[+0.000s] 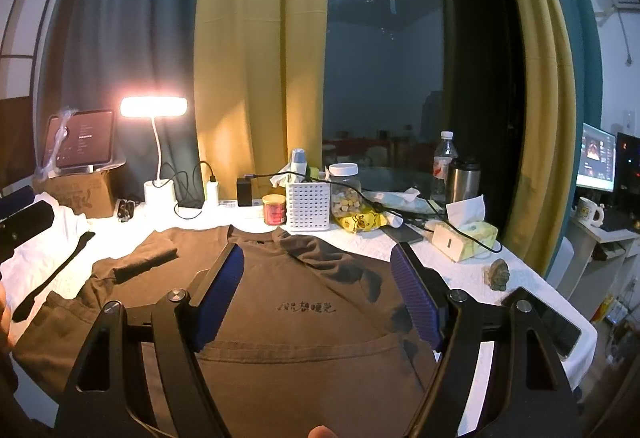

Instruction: Fold small clothes

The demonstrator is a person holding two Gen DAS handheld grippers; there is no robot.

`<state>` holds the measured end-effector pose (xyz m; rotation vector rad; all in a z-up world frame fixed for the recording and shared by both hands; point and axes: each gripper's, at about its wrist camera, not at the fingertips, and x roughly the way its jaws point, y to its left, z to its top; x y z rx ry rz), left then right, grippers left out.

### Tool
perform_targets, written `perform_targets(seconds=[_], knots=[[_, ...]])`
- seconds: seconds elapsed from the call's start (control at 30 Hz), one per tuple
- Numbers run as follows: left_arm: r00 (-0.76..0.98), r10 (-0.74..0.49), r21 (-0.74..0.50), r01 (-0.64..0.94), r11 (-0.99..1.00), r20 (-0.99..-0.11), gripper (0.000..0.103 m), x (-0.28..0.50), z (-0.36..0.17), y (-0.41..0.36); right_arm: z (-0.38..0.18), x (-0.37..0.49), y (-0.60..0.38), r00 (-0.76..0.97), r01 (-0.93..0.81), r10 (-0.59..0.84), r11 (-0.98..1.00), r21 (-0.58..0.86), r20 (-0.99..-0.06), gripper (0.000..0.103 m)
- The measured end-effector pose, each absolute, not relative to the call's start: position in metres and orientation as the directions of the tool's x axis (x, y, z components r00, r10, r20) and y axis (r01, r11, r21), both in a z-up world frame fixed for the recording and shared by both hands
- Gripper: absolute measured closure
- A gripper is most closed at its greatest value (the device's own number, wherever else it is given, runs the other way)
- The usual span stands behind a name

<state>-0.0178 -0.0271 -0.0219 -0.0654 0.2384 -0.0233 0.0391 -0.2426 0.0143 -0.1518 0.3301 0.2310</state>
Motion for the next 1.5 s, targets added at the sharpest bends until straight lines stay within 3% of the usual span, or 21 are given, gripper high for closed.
perform_targets(seconds=[0.33,0.57,1.5], knots=[[0.968,-0.067,-0.104,0.043,0.994,-0.241,0.001,-0.0167,-0.0233,-0.0208,0.0142,0.0385,-0.2424,0.92,-0.247,0.198,0.963,-0.109,-0.338,0.024],[0.97,0.009,-0.06,-0.025,0.998,-0.242,0.001,-0.0168,-0.0236,-0.0253,0.0105,0.0377,-0.2455,0.919,-0.25,0.2,0.962,-0.109,-0.34,0.024],[0.965,-0.005,-0.081,-0.017,0.997,-0.264,0.001,-0.0186,-0.025,-0.0273,0.009,0.0363,-0.2449,0.916,-0.253,0.202,0.961,-0.109,-0.345,0.024]])
